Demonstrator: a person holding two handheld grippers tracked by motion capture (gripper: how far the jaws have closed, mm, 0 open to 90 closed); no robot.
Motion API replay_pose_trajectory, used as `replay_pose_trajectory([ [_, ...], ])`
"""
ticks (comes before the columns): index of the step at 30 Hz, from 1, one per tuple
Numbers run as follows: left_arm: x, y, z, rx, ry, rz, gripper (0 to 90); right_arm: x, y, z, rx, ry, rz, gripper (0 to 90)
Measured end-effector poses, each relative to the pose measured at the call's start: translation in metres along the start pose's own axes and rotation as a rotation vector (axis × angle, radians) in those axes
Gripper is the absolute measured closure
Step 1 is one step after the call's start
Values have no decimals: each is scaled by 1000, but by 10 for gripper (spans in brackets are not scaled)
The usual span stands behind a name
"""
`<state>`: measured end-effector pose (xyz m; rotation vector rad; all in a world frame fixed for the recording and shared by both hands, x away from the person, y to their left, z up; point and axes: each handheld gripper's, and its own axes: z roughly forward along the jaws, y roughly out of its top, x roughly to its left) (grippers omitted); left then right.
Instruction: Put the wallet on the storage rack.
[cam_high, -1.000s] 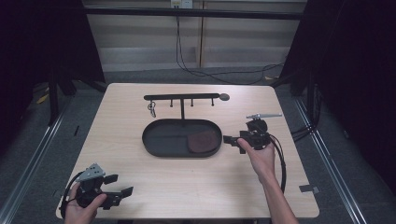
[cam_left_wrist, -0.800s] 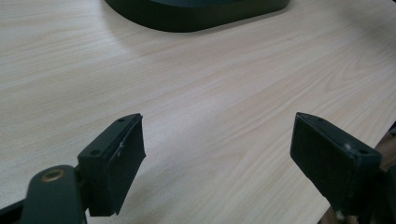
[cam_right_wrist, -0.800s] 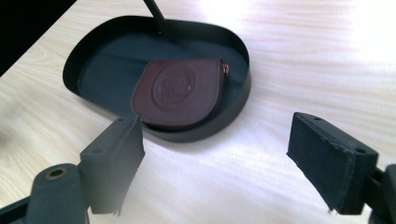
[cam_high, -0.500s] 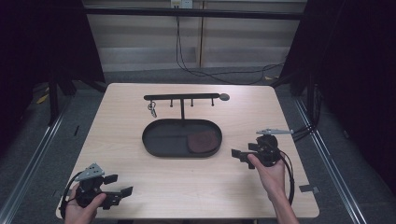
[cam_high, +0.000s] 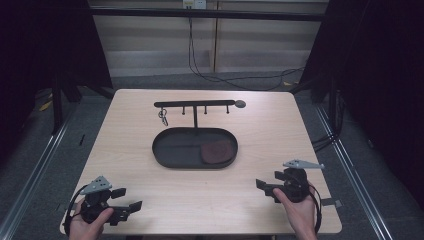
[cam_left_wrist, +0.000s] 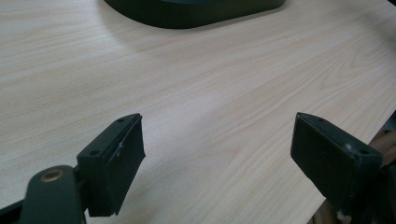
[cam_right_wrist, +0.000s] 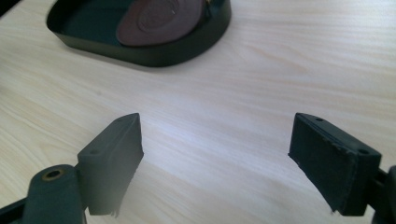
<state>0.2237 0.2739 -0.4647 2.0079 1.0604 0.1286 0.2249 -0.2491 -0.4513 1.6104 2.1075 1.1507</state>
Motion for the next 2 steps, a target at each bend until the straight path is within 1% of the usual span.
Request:
replay_pose_trajectory([
  [2,0,0,0,0,-1,1,174,-2,-5,0,9,-18,-1,168],
])
